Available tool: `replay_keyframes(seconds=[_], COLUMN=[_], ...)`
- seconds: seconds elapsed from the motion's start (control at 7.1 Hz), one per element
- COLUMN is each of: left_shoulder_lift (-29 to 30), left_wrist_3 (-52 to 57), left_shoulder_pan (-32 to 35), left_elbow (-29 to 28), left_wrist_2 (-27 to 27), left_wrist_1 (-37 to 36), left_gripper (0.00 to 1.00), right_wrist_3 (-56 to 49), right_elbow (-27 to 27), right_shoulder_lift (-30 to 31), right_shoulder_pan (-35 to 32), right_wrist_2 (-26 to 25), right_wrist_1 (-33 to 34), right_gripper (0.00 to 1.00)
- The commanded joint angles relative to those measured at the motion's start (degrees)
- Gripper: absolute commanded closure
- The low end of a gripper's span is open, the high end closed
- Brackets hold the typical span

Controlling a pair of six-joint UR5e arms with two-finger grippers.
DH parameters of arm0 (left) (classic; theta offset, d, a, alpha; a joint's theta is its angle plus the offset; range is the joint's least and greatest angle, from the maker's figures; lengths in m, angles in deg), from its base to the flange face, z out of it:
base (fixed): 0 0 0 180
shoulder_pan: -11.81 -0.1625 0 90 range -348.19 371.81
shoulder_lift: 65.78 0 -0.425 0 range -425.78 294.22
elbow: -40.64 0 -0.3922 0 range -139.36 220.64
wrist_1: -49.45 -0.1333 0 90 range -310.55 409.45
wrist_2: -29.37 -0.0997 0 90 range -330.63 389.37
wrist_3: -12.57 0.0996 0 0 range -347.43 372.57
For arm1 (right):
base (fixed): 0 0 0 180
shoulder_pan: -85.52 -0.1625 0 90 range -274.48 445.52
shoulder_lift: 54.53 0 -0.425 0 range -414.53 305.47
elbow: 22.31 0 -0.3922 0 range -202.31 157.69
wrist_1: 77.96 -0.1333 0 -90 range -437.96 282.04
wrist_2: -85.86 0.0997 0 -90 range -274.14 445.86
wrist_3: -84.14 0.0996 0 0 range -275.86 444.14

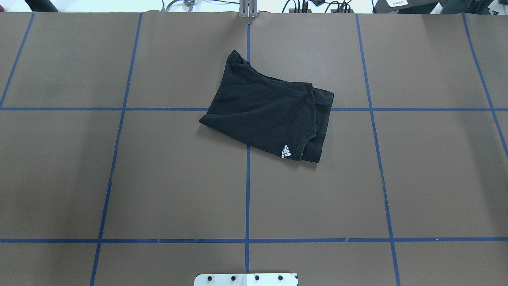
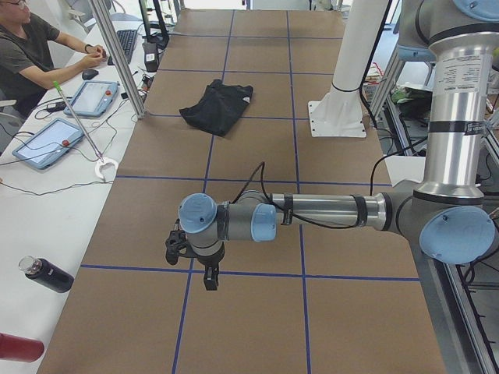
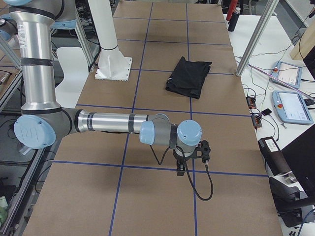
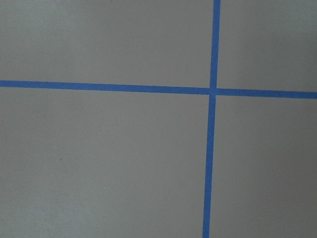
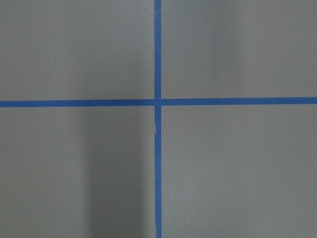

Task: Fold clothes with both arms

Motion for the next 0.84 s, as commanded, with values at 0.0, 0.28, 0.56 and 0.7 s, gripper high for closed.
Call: replay_keyframes(seconds=[0.0,0.28,0.56,0.7], left_shoulder_lift=[0.0,0.1,0.6,0.4], left_wrist_3=[0.1,0.0,0.1,0.1], left_shoulder_pan=[0.0,0.0,0.0,0.0], left_elbow=[-0.1,0.2,-0.1,-0.2], left_wrist_2=[0.0,0.1,0.1,0.1], left_wrist_1=[0.0,-0.1,0.1,0.3], left_gripper=[0.00,0.00,0.00,0.00], right_wrist_3=[0.0,0.0,0.1,0.0], right_elbow=[-0.1,-0.6,-0.7,-0.7], right_shoulder_lift=[0.1,-0.1,-0.4,-0.4], right_shoulder_pan=[0.0,0.0,0.0,0.0], right_wrist_2=[0.0,0.0,0.0,0.0], right_wrist_1=[0.0,0.1,0.1,0.1], right_gripper=[0.00,0.00,0.00,0.00])
